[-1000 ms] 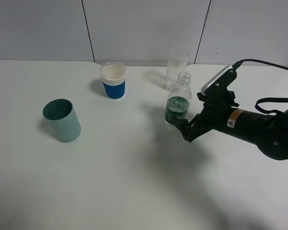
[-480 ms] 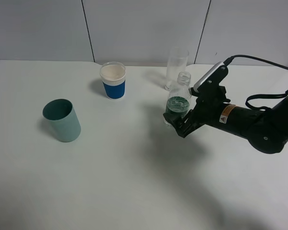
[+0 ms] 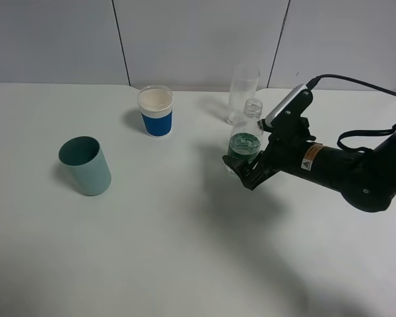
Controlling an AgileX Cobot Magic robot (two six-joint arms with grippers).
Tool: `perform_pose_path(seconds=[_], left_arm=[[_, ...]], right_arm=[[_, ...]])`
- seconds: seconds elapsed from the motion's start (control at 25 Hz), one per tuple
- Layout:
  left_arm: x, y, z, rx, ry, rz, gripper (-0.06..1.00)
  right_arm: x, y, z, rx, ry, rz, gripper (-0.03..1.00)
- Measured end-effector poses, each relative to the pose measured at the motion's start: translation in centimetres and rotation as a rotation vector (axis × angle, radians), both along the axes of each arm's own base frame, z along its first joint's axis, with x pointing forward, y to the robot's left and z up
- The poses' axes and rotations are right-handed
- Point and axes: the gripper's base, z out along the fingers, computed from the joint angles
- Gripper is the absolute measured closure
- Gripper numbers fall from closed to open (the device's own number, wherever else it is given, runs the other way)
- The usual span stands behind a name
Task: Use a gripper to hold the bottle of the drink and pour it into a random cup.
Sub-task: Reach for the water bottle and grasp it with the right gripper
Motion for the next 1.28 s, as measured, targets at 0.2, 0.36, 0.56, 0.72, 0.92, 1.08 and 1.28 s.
perform_pose_path(seconds=[0.2, 0.36, 0.56, 0.72, 0.92, 1.08, 1.28], left_arm=[[0.0, 0.0, 0.0, 0.0, 0.0, 0.0, -0.05], [0.0, 0.0, 0.0, 0.0, 0.0, 0.0, -0.05], [0.0, 0.0, 0.0, 0.0, 0.0, 0.0, -0.05], [0.0, 0.0, 0.0, 0.0, 0.0, 0.0, -0.05], [0.0, 0.0, 0.0, 0.0, 0.0, 0.0, -0.05], [0.0, 0.0, 0.0, 0.0, -0.001, 0.0, -0.05], [0.0, 0.0, 0.0, 0.0, -0.001, 0.0, -0.05]], right_arm=[[-0.1, 0.0, -1.1, -0.011, 0.035, 0.0, -0.02], [-0.2, 0.0, -2.2, -0.021, 0.054, 0.004, -0.02], [0.4, 0.2, -2.0, -0.005, 0.014, 0.004, -0.02], [1.3, 0.6, -2.1, -0.002, -0.004, 0.013, -0.02], [1.3, 0.6, -2.2, -0.004, 0.0, 0.015, -0.02], [1.3, 0.6, -2.3, -0.006, 0.002, 0.016, 0.03], [1.3, 0.6, -2.3, -0.006, 0.003, 0.016, 0.43]])
